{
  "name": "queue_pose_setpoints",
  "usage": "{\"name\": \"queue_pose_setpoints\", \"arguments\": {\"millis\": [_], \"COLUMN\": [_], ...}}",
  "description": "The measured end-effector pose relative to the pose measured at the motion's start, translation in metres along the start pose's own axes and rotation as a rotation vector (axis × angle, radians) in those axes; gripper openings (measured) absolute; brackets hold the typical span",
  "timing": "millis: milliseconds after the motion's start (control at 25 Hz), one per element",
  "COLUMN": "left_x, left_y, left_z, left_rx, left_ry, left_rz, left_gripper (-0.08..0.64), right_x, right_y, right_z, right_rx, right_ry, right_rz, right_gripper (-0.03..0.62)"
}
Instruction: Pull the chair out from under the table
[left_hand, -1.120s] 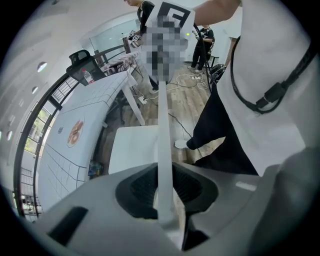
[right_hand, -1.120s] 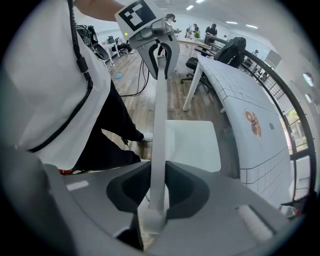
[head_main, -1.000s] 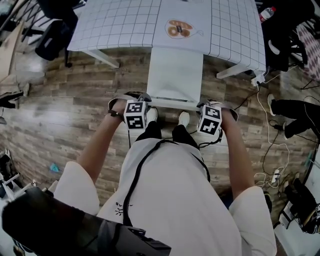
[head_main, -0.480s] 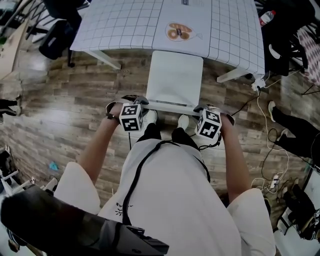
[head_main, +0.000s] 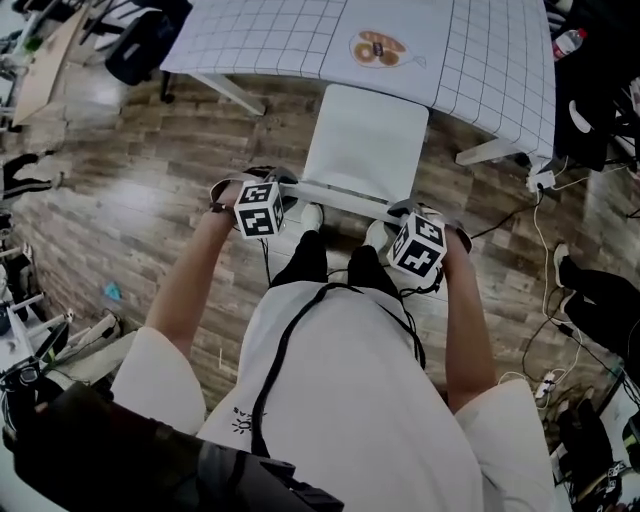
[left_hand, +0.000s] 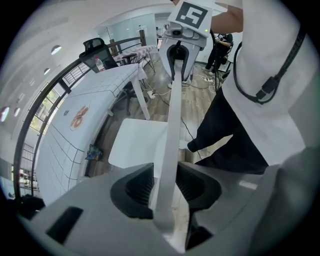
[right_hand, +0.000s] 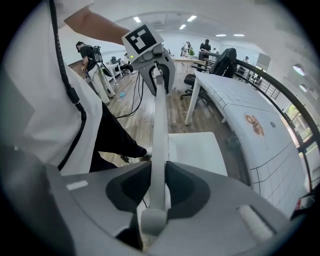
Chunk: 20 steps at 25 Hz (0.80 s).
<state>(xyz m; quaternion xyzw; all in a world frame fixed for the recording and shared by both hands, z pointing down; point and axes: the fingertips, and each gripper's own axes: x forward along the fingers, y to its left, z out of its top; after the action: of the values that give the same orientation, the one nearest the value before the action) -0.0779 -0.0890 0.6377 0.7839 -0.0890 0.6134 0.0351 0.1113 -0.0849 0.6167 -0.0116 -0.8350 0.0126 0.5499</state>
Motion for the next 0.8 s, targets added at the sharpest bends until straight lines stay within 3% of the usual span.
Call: {"name": "queue_pose_setpoints", "arguments": {"millis": [320, 560, 800], "left_x": [-0.002, -0.006, -0.012], "left_y": [-0.005, -0.008, -0.014], "left_z": [-0.003, -0.003, -0.009], "left_rx": [0.018, 0.071, 0.122], "left_ry": [-0.007, -0.084, -0.130], "left_rz": [-0.007, 0.007, -0.030], "left_gripper": [0.133, 0.118, 0.097], "right_x": [0.001, 0.006, 0.012], "right_y": [0.003, 0.003, 0.007], "right_z": [0.003, 0.003, 0.006], "right_rx": [0.012, 0.033, 0.041], "right_ry": [0.027, 0.089, 0.181], "right_rz": [-0.024, -0.044, -0.057], "right_gripper": [0.094, 0.100, 0.098]}}
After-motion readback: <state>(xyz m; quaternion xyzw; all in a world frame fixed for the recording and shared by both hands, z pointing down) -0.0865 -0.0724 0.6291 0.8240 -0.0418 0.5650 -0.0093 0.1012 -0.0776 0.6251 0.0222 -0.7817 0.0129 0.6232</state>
